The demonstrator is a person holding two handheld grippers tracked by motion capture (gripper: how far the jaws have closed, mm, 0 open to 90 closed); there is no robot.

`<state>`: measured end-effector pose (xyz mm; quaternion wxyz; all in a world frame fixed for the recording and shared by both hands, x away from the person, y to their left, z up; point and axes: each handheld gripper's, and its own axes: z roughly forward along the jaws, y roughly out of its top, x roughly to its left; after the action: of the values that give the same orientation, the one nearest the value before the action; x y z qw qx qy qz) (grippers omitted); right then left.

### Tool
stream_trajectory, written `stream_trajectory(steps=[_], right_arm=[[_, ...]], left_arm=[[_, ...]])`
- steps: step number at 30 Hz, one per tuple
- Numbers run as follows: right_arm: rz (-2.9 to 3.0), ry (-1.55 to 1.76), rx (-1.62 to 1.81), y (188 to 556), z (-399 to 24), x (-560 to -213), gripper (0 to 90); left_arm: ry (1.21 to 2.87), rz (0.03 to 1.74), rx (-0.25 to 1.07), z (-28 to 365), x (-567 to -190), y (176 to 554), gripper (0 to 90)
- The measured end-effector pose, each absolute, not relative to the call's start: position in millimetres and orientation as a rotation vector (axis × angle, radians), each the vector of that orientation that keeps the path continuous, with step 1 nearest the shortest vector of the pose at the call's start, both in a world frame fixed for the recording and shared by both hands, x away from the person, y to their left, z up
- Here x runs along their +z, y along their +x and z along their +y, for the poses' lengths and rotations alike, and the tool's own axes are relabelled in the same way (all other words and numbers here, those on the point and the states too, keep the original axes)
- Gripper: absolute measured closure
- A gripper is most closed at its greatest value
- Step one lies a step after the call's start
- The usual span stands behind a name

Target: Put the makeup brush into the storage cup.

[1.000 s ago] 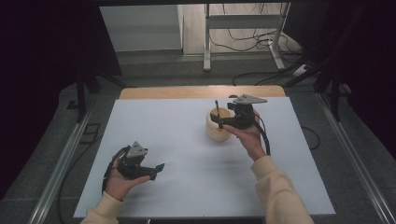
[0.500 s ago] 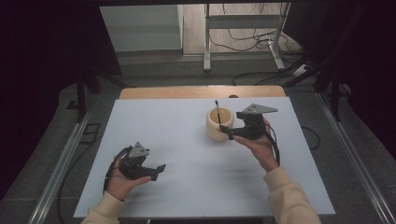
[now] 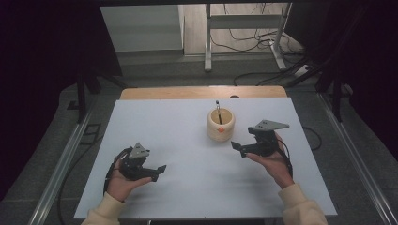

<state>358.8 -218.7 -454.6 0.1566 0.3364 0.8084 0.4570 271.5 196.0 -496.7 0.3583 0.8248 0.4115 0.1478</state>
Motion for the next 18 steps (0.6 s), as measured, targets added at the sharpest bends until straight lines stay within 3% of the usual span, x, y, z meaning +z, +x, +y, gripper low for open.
stream_trajectory(steps=[18], right_arm=[[2.273, 1.123, 1.212, 319.4, -293.4, -484.7, 8.1]], left_arm=[[2.126, 1.068, 0.39, 197.6, -496.4, 271.0, 12.3]])
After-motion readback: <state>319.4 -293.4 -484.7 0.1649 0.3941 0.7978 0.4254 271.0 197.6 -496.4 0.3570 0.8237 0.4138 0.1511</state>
